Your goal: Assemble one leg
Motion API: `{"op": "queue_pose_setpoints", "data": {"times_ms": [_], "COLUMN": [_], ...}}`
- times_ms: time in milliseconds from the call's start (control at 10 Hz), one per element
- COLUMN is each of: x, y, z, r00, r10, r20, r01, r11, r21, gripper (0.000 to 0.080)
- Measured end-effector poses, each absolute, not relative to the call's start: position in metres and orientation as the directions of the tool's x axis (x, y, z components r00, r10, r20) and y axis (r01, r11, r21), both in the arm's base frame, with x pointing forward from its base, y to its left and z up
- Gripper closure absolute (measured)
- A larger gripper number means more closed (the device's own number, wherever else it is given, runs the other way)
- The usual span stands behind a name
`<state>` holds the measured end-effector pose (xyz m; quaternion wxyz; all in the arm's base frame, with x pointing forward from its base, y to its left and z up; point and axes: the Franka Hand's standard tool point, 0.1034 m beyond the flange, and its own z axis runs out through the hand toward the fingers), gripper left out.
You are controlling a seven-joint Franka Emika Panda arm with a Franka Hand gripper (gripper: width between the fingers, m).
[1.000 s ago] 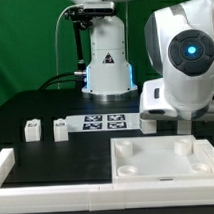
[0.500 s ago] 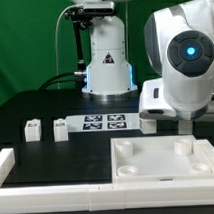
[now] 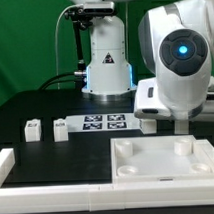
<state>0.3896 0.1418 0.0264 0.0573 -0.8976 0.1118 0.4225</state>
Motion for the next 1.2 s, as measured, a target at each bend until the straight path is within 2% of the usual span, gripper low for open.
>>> {"op": "queue_pose_setpoints", "data": {"times_ms": [400, 500, 700, 800, 1000, 1200], "x": [0.428, 0.439, 0.438, 0.448, 0.451, 0.465], "y": [0.135, 0.136, 0.136, 0.139, 0.142, 0.133], "z": [0.093, 0.101, 0.098, 0.096, 0.099, 0.103], "r00": [0.58, 0.611, 0.616, 0.685, 0.8, 0.898], "r10": [-0.138, -0.135, -0.137, -0.152, -0.18, -0.159], "r20": [-0.803, -0.78, -0.775, -0.712, -0.572, -0.409], "r01": [-0.246, -0.246, -0.246, -0.253, -0.257, -0.214], "r11": [-0.969, -0.969, -0.969, -0.967, -0.965, -0.972], "r21": [-0.012, -0.024, -0.024, -0.037, -0.056, -0.093], "gripper": [0.0509, 0.0509, 0.0509, 0.0509, 0.0509, 0.0509]}}
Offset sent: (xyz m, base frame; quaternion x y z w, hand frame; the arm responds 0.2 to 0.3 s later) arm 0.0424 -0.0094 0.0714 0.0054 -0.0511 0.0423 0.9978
